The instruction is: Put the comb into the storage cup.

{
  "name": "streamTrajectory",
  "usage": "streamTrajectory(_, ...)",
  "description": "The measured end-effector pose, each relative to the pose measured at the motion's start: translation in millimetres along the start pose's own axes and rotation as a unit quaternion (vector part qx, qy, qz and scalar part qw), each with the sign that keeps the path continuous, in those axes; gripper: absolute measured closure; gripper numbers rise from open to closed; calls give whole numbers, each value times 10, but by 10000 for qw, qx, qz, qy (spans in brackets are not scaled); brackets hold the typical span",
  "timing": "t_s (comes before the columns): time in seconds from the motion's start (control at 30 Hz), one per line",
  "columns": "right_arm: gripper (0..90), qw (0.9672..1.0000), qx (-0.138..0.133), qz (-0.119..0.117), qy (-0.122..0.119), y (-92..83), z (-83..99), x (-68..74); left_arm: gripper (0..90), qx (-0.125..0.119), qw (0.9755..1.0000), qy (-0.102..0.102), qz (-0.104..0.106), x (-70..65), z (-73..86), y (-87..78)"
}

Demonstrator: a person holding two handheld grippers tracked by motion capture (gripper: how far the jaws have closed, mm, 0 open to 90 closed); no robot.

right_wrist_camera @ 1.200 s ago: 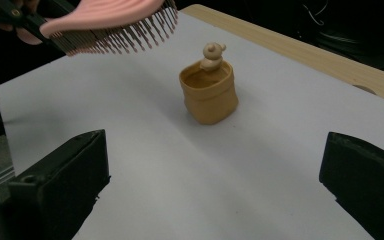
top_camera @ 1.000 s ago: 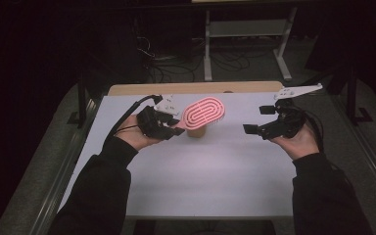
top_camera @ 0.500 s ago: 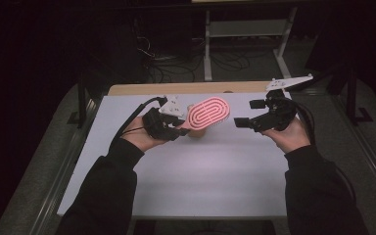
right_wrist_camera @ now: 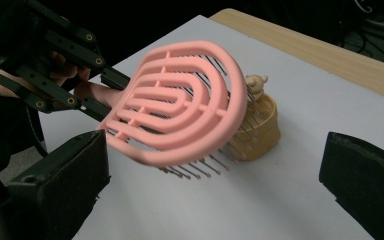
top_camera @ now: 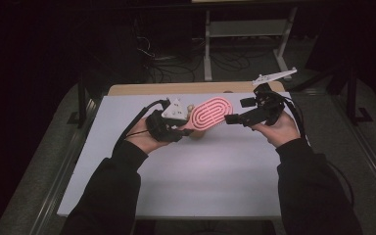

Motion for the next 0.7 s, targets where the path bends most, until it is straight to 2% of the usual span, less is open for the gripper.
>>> streamTrajectory(0.2, 37, 9997, 111, -129, 173, 46, -29, 12, 697, -60, 9999, 52, -67, -15, -25, 10)
streamTrajectory(0.3, 45, 9990, 163, -289, 307, 74, -43, 27, 697, -37, 9998, 155, -104, -28, -28, 20)
streamTrajectory(0.37, 76, 9979, 219, -381, 486, 102, -53, 39, 697, -83, 9998, 151, -112, -38, -37, 21)
streamTrajectory(0.47, 97, 9969, 289, -453, 575, 129, -50, 47, 697, -129, 9997, 175, -142, -40, -47, 18)
streamTrajectory(0.6, 132, 9954, 477, -475, 682, 189, -26, 56, 697, -150, 9993, 236, -240, -34, -53, 11)
streamTrajectory(0.7, 145, 9949, 519, -487, 717, 197, -21, 58, 697, -141, 9993, 233, -240, -33, -47, 16)
Point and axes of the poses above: each handheld gripper's, and its own axes: y roughly forward along the jaws, z roughly out of its underside, x roughly to its left, the point moved 8 cm from there along y, roughly forward along the jaws, and after that the axes turned 6 degrees about y, right-handed, at the moved point
